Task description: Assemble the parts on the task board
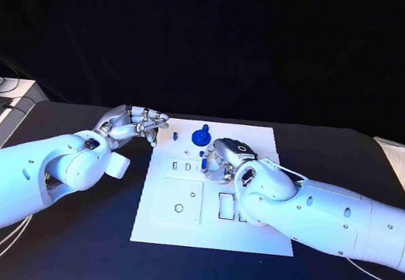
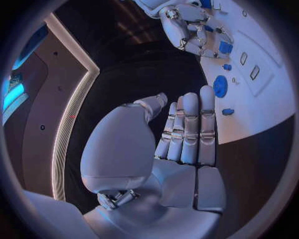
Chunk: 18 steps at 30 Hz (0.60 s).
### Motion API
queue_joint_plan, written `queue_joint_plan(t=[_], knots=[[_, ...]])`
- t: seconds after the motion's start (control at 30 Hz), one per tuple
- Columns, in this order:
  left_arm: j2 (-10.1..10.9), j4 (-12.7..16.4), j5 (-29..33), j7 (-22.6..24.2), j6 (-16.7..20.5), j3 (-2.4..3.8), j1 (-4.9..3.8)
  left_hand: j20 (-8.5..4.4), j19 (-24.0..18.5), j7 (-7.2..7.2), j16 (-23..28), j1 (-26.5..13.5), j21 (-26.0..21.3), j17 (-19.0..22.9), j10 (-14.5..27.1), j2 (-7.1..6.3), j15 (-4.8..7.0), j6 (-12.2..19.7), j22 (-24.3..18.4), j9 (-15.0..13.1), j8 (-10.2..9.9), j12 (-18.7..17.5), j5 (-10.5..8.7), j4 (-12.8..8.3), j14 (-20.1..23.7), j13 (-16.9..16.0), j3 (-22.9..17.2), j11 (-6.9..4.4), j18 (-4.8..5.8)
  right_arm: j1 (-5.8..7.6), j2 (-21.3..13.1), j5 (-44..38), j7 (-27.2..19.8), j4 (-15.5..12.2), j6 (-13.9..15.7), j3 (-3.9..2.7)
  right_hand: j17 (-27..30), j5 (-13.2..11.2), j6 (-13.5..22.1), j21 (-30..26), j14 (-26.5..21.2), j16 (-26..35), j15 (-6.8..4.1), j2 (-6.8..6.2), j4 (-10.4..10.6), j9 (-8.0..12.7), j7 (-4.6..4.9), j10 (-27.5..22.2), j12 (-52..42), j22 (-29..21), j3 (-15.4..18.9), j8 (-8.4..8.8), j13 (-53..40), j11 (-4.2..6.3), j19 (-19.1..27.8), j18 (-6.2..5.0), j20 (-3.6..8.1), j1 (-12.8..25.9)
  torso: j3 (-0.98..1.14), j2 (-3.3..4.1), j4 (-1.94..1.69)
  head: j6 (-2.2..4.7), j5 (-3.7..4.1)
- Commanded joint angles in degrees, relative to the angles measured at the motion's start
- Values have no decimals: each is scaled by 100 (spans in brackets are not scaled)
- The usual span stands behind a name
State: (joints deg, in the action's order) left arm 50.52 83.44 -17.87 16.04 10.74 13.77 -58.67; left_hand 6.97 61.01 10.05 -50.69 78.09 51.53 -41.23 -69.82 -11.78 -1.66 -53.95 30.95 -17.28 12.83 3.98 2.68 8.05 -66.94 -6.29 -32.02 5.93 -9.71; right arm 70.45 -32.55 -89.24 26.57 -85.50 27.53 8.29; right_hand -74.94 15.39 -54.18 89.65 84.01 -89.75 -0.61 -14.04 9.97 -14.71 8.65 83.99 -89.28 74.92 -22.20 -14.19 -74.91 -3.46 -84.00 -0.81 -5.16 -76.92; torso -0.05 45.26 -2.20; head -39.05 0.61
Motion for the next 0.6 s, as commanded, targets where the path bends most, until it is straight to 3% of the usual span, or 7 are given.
queue_joint_plan(t=[0.03, 0.23, 0.4, 0.47, 0.53, 0.57, 0.6], knots=[[-12, 4, -26, 18, -89, 4, -1, 2, -41, -1, 19, -38, 20, 6, 27, 22, -1, 26, 6, -5, -33, 1, 18, -27, 18, -7, -20, 5, -81, -4, -12, -5, -82, -19, 122, 1, -1467, -27, 52, 35, 590, -14, 35, -52, 3, 13, 7, 484, 42, 1508, 62, 31, -1394, -51, -600, 81, -33, 20, 3, 3, -1, 5, 2], [-28, -11, -336, -135, -58, 4, -1, 22, -79, 29, 19, -146, 42, 13, 102, -85, -30, 172, 18, 9, -109, 7, 18, 6, 27, -13, 75, 37, -76, -6, -60, -21, -66, -66, 432, 0, -1490, -58, 177, 35, 595, -20, 70, -74, 51, 42, 45, 382, 138, 1508, 188, 88, -1298, -88, -600, 81, -68, 21, 8, -4, -3, 12, 2], [-56, -18, -739, -522, 17, 4, -1, 44, -84, 61, -132, -376, 124, -55, -29, -159, -34, 315, 57, -42, -79, 408, 19, 139, -58, -265, 449, 30, -80, -6, -136, -15, -100, -144, 750, -4, -1495, -194, 398, 35, 596, -21, 134, -57, 182, 94, 117, 251, 255, 1508, 518, 207, -1179, -157, -600, 81, -131, -42, 11, -16, 7, 29, -15], [-77, -23, -913, -763, 48, 4, -2, 19, -59, 27, -656, -450, 222, -590, -55, -121, -1, 294, 107, -158, 115, 857, 24, 244, -310, -579, 692, -13, -84, -3, -183, 17, -139, -194, 875, -12, -1506, -271, 472, 35, 599, -25, 161, -18, 326, 113, 149, 206, 292, 1508, 842, 255, -1138, -184, -600, 81, -161, -126, 14, -23, 11, 33, -17], [-105, -30, -1136, -1071, 45, 4, -3, -25, 84, -22, -1504, -486, 549, -1496, 245, -13, 44, 438, 459, -416, 533, 1916, 23, 439, -651, -1385, 1039, -75, -33, 4, -246, 96, -208, -260, 991, -27, -1506, -312, 506, 35, 599, -25, 179, 11, 517, 122, 164, 204, 289, 1508, 1162, 282, -1135, -204, -600, 81, -180, -227, 19, -37, 12, 44, -24], [-121, -34, -1255, -1234, 17, 4, -4, -61, 244, -115, -1978, -599, 849, -2011, 542, 60, 92, 560, 806, -636, 920, 2883, 27, 733, -882, -2092, 1205, -102, 12, 10, -281, 163, -254, -295, 1040, -37, -1506, -311, 499, 35, 599, -25, 182, 23, 594, 121, 165, 202, 289, 1508, 1255, 280, -1132, -205, -600, 81, -184, -276, 20, -40, 13, 45, -26], [-144, -36, -1433, -1470, -33, 4, -5, -52, 301, -109, -2203, -611, 1019, -2249, 885, 133, 150, 714, 986, -824, 1248, 3627, 50, 855, -974, -2626, 1240, -126, 66, 21, -339, 286, -343, -352, 1077, -52, -1506, -316, 488, 35, 599, -25, 182, 22, 644, 118, 163, 200, 290, 1508, 1323, 275, -1129, -205, -600, 81, -185, -293, 29, -62, 10, 51, -28]])
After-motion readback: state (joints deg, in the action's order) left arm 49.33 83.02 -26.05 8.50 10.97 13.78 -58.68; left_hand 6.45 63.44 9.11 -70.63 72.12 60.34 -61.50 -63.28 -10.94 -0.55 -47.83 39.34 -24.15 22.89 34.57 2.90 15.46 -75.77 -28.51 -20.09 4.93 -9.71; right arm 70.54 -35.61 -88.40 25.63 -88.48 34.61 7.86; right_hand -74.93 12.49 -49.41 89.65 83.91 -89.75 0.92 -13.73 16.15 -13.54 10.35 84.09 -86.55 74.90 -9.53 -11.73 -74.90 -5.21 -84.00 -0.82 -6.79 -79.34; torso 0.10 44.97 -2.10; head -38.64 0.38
